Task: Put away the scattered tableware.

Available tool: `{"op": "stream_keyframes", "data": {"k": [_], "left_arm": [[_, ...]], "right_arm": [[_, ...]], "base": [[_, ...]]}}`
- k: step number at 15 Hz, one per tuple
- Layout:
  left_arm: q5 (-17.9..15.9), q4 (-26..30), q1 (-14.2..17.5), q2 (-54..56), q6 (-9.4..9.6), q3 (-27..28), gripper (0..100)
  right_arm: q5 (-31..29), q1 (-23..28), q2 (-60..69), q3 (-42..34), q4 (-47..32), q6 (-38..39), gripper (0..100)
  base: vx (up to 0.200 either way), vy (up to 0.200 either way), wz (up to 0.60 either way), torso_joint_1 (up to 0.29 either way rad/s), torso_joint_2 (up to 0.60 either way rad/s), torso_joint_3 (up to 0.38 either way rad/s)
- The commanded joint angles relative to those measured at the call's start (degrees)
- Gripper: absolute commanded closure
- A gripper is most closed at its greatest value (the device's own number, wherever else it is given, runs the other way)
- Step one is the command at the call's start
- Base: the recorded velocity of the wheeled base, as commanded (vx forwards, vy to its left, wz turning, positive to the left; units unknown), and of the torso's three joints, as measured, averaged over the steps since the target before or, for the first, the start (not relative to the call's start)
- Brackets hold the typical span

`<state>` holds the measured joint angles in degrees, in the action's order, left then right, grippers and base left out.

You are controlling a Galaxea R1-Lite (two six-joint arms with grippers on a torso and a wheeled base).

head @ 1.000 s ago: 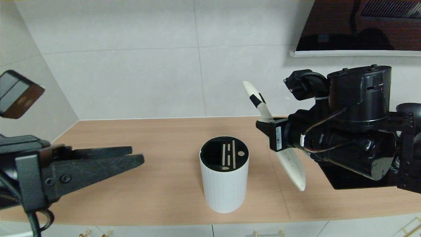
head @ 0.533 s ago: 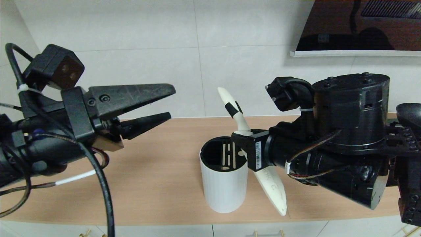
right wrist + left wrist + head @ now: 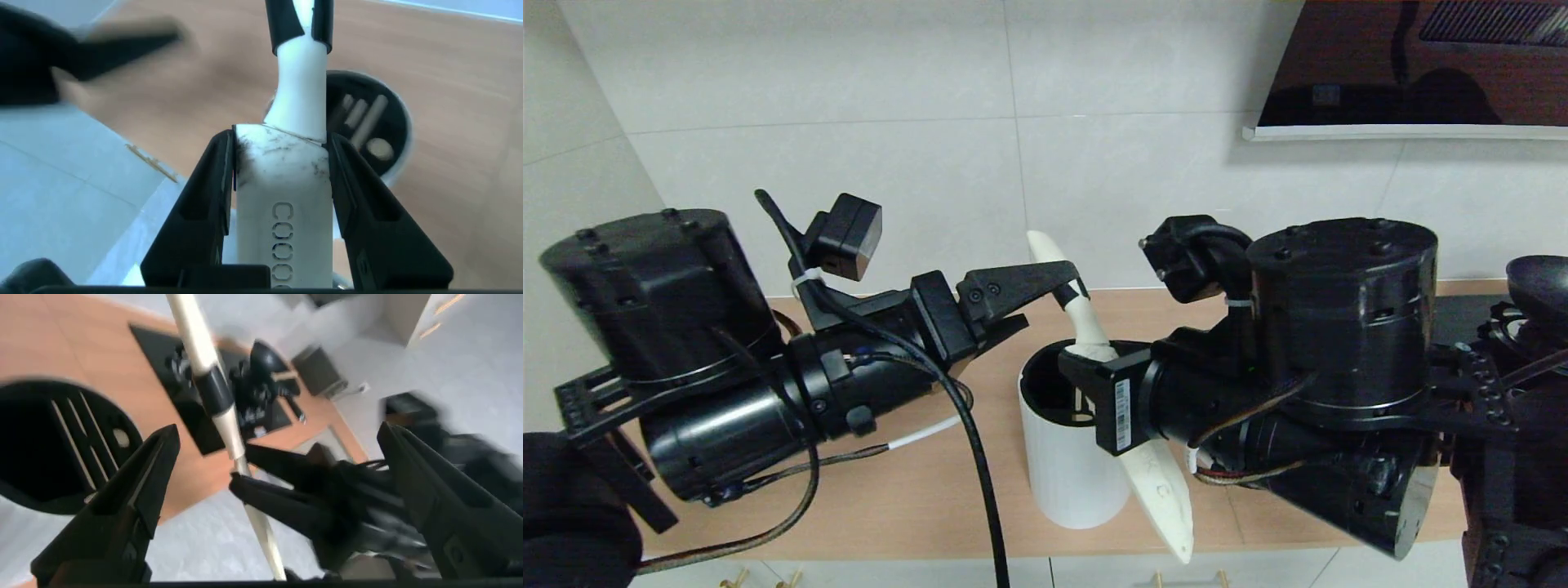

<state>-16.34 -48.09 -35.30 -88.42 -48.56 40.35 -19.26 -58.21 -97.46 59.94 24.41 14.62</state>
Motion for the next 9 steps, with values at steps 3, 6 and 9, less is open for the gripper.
{"op": "stream_keyframes", "data": {"k": [3,6,9], "left_arm": [[2.4,-0.2,-0.3,-3.8,-0.14,1.3,0],[3.9,-0.2,-0.3,-4.5,-0.14,1.7,0],[4.0,-0.2,-0.3,-5.1,-0.05,1.7,0]], "right_arm": [[-0.1,-1.9,-1.0,-0.6,0.1,0.1,100],[-0.1,-2.9,-0.7,-1.2,0.2,0.0,100],[-0.2,-3.5,-0.6,-1.3,0.1,0.0,100]], "base": [[0.0,0.0,0.0,0.0,0.0,0.0],[0.0,0.0,0.0,0.0,0.0,0.0],[0.0,0.0,0.0,0.0,0.0,0.0]]}}
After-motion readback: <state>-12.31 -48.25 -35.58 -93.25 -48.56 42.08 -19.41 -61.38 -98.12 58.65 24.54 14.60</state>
